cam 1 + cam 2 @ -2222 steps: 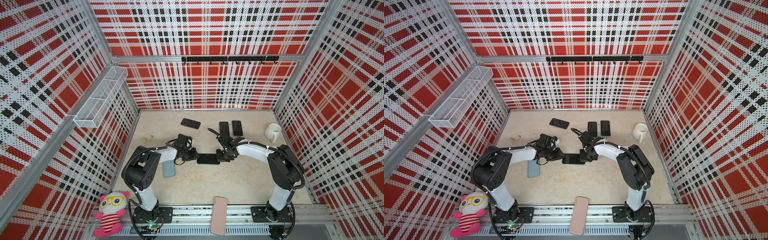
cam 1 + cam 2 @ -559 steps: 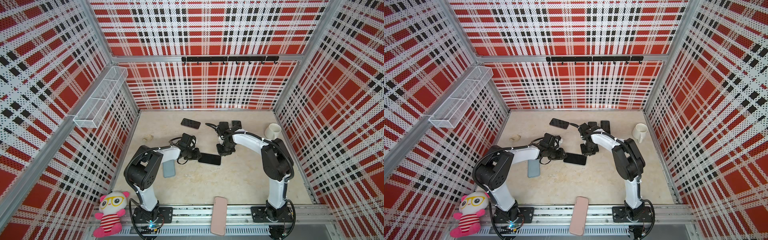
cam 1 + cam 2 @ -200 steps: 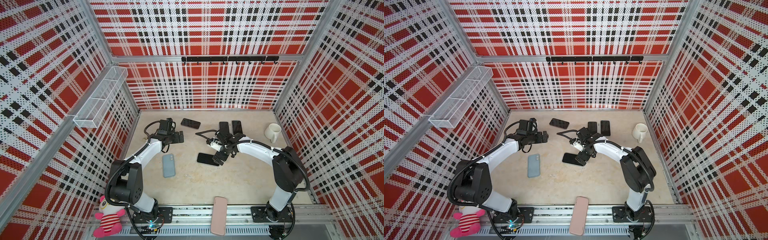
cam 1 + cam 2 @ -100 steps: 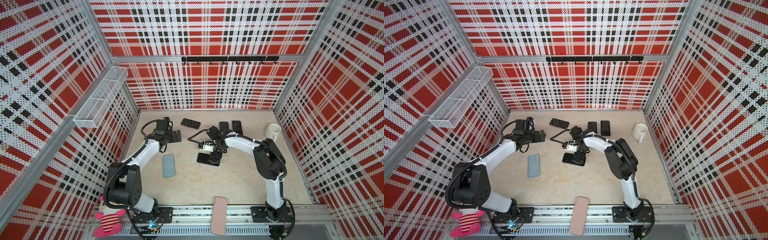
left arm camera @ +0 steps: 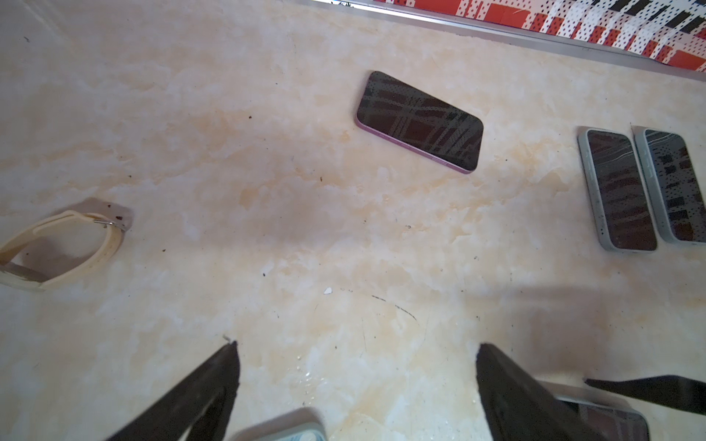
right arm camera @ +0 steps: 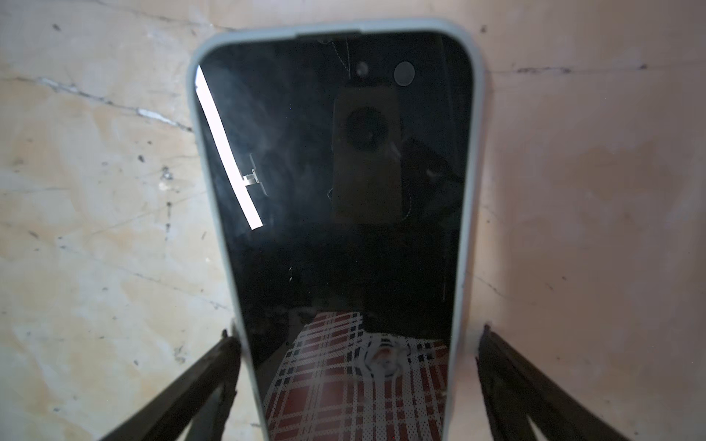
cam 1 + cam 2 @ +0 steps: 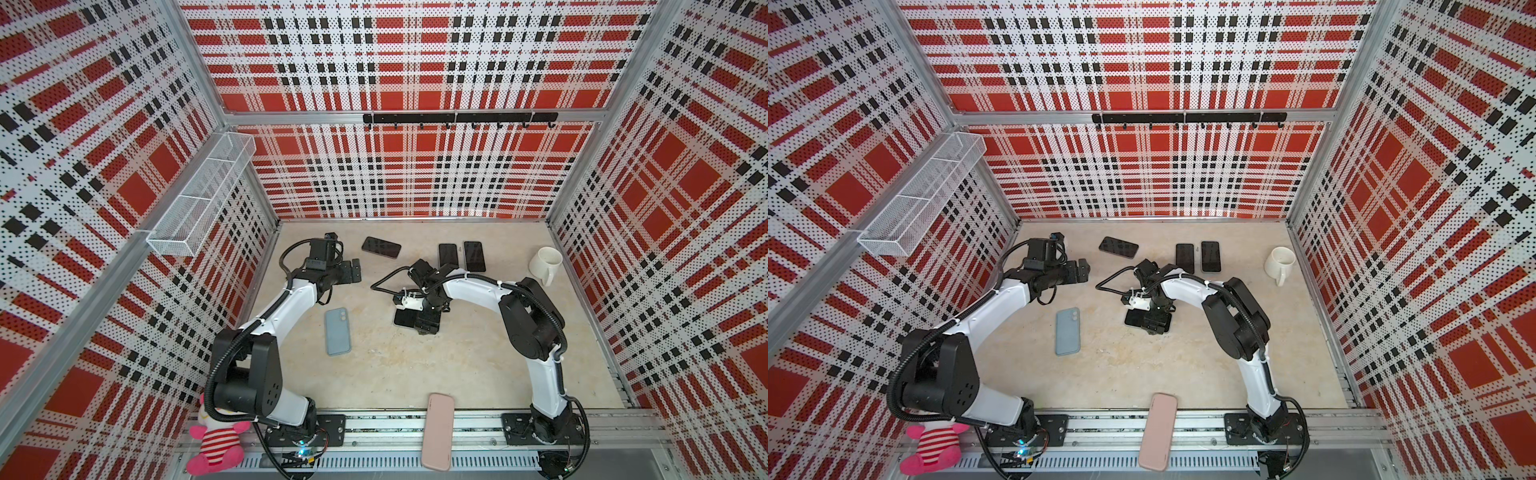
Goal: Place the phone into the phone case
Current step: 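Grasp the cased black phone with the right gripper while left withdraws, then place the cased phone by the far row with right while left reaches out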
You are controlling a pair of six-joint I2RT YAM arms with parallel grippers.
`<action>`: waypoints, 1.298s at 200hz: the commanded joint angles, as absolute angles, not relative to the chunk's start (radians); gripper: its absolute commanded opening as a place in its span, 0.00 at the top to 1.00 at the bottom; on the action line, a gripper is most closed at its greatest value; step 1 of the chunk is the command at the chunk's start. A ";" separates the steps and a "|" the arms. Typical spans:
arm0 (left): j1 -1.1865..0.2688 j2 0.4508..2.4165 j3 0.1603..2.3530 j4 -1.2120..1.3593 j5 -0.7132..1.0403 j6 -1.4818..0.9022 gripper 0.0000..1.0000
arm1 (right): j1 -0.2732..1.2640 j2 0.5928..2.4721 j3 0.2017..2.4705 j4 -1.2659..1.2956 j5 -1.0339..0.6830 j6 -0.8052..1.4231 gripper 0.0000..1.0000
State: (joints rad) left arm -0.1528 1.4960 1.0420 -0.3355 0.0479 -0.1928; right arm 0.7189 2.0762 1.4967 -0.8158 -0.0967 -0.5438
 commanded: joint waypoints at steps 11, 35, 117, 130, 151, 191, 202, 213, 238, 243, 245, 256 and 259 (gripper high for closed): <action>-0.144 1.471 1.030 -0.319 0.054 -0.186 0.02 | 0.729 2.094 1.474 -0.799 -0.069 -0.503 0.09; -0.144 1.467 1.028 -0.319 0.058 -0.187 0.02 | 0.736 2.060 1.451 -0.774 -0.028 -0.458 0.19; -0.143 1.456 1.020 -0.319 0.063 -0.193 0.02 | 0.741 1.877 1.349 -0.573 0.147 -0.027 0.38; -0.144 1.455 1.021 -0.318 0.065 -0.196 0.02 | 0.741 1.858 1.330 -0.518 0.199 0.103 0.40; -0.144 1.452 1.019 -0.318 0.067 -0.200 0.02 | 0.736 1.875 1.350 -0.475 0.298 0.266 0.42; -0.150 1.444 1.013 -0.318 0.079 -0.211 0.02 | 0.687 1.979 1.481 -0.429 0.386 0.483 0.48; -0.149 1.437 1.011 -0.319 0.068 -0.212 0.02 | 0.665 2.008 1.506 -0.403 0.386 0.522 0.49; -0.147 1.431 1.011 -0.317 0.064 -0.213 0.02 | 0.649 2.042 1.538 -0.381 0.392 0.543 0.49; -0.144 1.429 1.008 -0.315 0.070 -0.218 0.02 | 0.624 2.134 1.632 -0.353 0.422 0.579 0.49; -0.145 1.430 1.009 -0.314 0.071 -0.219 0.02 | 0.620 2.150 1.644 -0.340 0.426 0.579 0.50; -0.144 1.429 1.008 -0.314 0.071 -0.219 0.02 | 0.618 2.157 1.649 -0.335 0.427 0.578 0.50; -0.144 1.430 1.005 -0.311 0.074 -0.220 0.02 | 0.608 2.195 1.695 -0.335 0.433 0.578 0.50; -0.144 1.430 1.005 -0.310 0.074 -0.221 0.02 | 0.606 2.204 1.706 -0.336 0.434 0.577 0.50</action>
